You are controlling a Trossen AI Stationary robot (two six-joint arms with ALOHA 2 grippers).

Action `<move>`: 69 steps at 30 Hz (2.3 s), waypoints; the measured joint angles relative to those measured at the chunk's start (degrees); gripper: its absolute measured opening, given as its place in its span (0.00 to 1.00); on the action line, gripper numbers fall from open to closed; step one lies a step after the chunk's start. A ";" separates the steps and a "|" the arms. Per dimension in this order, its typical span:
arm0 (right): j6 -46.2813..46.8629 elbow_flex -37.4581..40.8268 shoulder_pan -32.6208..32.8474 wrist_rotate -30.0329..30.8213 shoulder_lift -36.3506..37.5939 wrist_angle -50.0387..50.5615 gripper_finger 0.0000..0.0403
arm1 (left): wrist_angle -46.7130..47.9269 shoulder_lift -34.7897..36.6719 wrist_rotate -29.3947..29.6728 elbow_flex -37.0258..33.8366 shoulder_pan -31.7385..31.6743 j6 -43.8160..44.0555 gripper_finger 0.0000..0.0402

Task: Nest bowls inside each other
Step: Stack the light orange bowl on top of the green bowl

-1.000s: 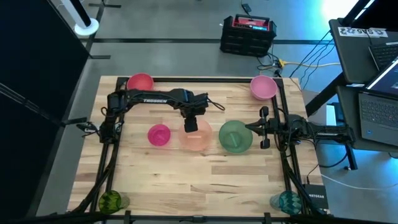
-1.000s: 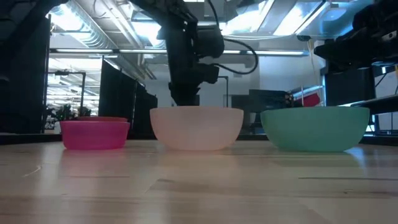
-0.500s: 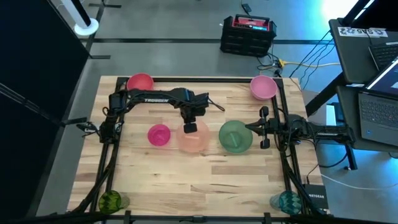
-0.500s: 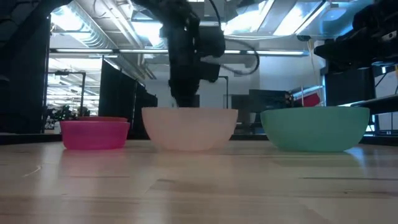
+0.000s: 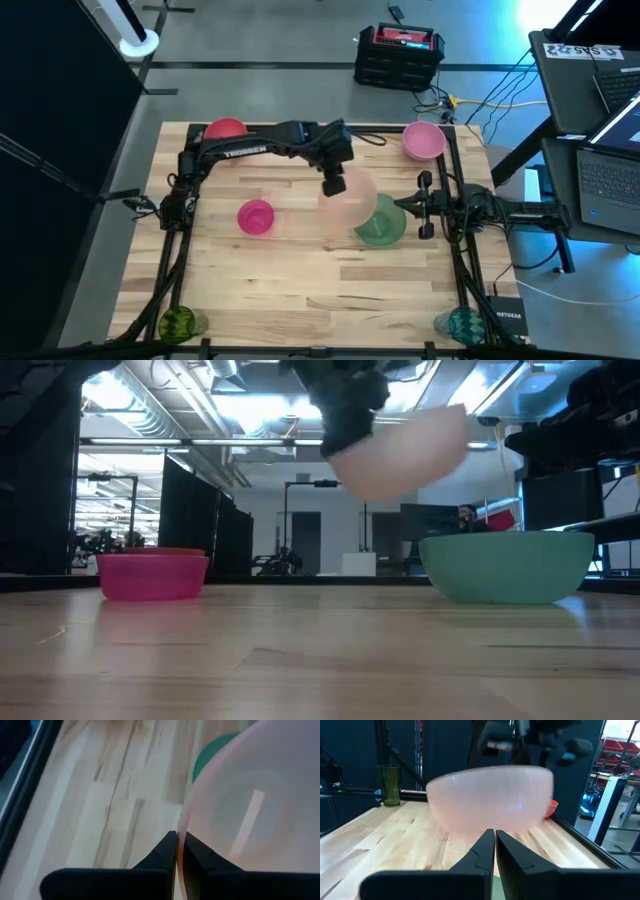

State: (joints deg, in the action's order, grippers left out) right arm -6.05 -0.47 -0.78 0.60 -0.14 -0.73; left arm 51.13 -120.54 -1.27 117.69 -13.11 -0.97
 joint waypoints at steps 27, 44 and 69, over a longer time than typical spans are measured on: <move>-0.69 0.00 0.00 2.86 0.00 -2.82 0.00 | -18.12 -13.40 -7.86 -0.04 2.68 -0.70 0.00; -0.67 0.00 0.00 3.66 0.00 -2.71 0.00 | 4.55 -11.47 -6.84 1.61 0.64 -6.23 0.00; -0.67 0.00 0.00 5.00 0.00 -2.48 0.00 | 17.04 -9.94 -5.66 3.29 -1.78 -13.17 0.01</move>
State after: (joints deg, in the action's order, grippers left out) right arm -6.72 -0.47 -0.78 5.61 -0.14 -3.21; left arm 68.17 -130.48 -6.92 120.98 -14.89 -14.14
